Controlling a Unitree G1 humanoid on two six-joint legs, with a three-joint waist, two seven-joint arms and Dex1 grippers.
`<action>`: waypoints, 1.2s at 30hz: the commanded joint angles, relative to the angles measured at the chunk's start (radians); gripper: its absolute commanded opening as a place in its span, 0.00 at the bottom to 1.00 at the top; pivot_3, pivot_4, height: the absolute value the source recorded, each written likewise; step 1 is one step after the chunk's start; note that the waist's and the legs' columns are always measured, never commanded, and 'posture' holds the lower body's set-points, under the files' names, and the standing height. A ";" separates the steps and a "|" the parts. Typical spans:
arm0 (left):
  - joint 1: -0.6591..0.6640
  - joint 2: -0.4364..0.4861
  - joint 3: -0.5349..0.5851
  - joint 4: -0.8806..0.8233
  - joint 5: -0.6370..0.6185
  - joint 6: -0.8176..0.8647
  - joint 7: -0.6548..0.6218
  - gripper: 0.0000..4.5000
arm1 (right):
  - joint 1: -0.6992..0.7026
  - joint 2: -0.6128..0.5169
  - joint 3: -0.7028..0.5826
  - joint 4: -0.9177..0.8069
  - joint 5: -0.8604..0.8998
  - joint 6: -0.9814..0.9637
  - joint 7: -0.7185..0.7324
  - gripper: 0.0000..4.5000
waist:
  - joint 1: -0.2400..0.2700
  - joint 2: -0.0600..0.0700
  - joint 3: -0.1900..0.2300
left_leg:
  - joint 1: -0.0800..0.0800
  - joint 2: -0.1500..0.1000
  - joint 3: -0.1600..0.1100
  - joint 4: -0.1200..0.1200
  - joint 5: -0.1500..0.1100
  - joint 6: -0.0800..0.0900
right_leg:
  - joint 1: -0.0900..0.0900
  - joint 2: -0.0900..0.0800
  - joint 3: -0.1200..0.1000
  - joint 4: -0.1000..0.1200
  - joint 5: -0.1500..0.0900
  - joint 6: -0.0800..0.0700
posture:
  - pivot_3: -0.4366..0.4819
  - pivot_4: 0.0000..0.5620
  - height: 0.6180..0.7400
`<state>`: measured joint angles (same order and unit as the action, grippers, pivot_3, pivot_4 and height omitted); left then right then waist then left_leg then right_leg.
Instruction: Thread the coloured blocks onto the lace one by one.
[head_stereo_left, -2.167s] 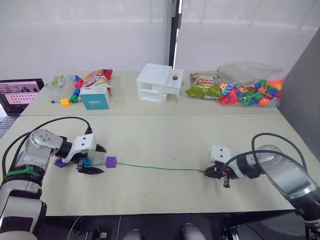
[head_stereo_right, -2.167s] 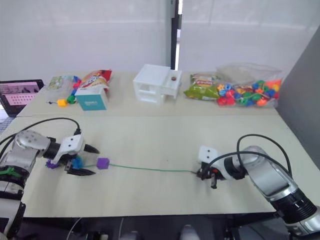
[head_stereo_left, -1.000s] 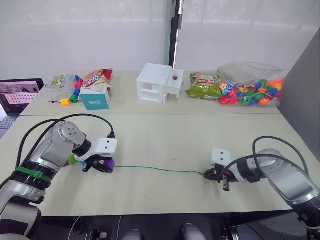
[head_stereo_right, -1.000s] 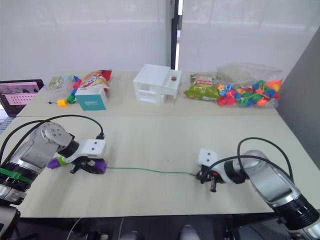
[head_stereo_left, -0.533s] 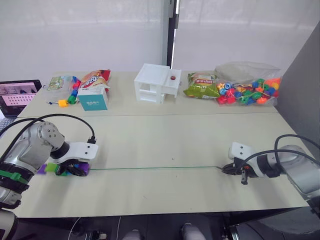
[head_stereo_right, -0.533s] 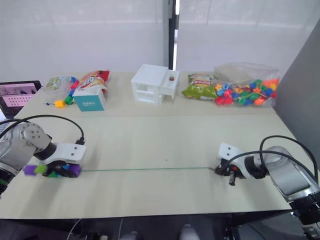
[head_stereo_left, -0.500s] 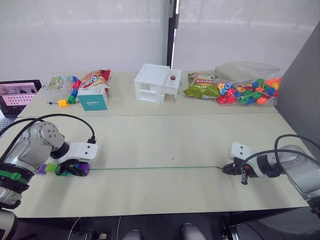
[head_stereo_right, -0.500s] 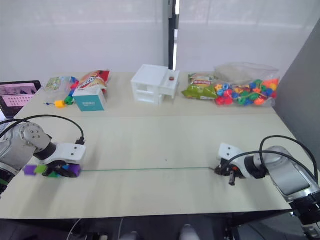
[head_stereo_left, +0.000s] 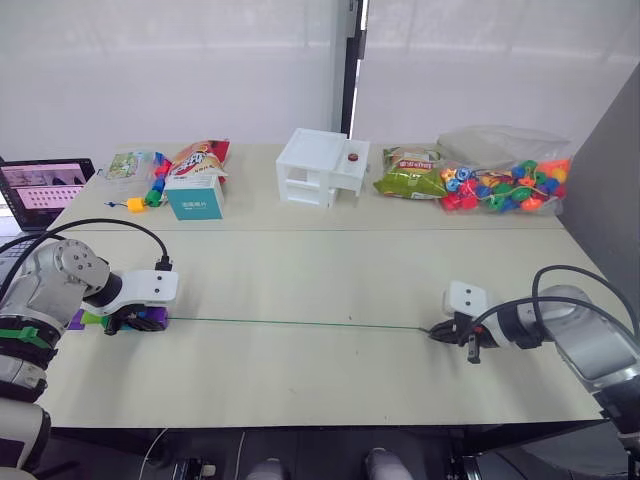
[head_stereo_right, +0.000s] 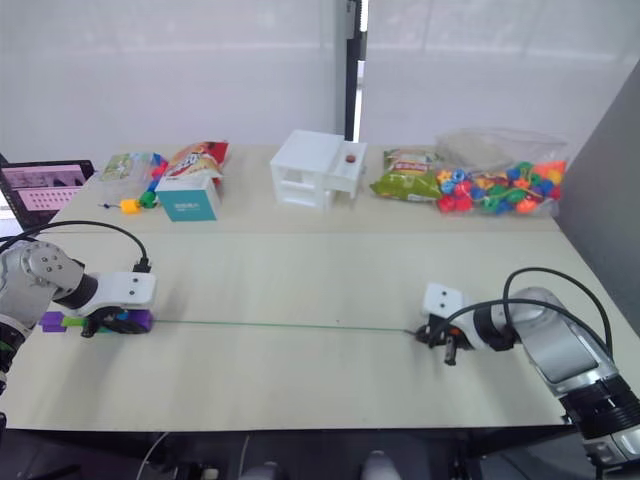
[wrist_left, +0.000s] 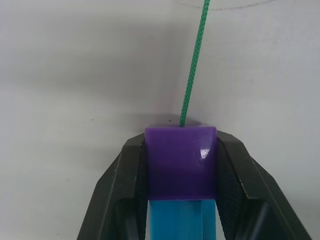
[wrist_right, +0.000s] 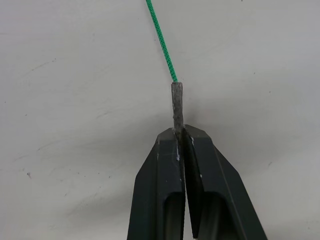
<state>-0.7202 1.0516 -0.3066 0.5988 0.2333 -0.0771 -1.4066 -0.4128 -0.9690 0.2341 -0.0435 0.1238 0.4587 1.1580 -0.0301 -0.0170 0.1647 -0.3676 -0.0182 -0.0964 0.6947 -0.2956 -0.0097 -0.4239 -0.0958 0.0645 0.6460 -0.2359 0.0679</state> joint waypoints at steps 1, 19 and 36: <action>0.008 -0.023 0.022 0.048 -0.017 -0.049 0.018 0.27 | -0.020 0.001 -0.004 0.016 -0.033 0.011 -0.013 0.00 | 0.003 0.000 0.000 | 0.000 0.000 0.000 0.000 0.000 0.000 | 0.000 0.000 0.000 0.000 0.000 0.000 | 0.48 0.27 1.00; -0.064 0.030 0.070 0.178 -0.035 -0.191 -0.111 0.27 | -0.068 0.068 0.037 -0.011 -0.035 0.052 0.045 0.00 | -0.014 -0.001 0.001 | -0.001 0.000 -0.001 0.000 0.000 0.000 | -0.001 0.001 0.000 0.000 0.000 0.000 | 0.48 0.27 1.00; -0.116 0.041 0.117 0.264 -0.073 -0.236 -0.130 1.00 | -0.062 0.060 -0.031 -0.044 0.020 0.091 0.078 0.66 | -0.011 -0.002 0.001 | -0.002 0.000 -0.001 0.000 0.000 0.000 | -0.002 0.001 0.000 0.001 0.000 0.000 | 0.48 0.27 1.00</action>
<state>-0.8053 1.0665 -0.2390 0.8536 0.1971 -0.3221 -1.5403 -0.4829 -0.8831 0.2573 -0.0450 0.1067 0.5267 1.2251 -0.0414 -0.0188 0.1659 -0.3700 -0.0182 -0.0971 0.6943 -0.2958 -0.0094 -0.4257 -0.0954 0.0643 0.6470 -0.2359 0.0680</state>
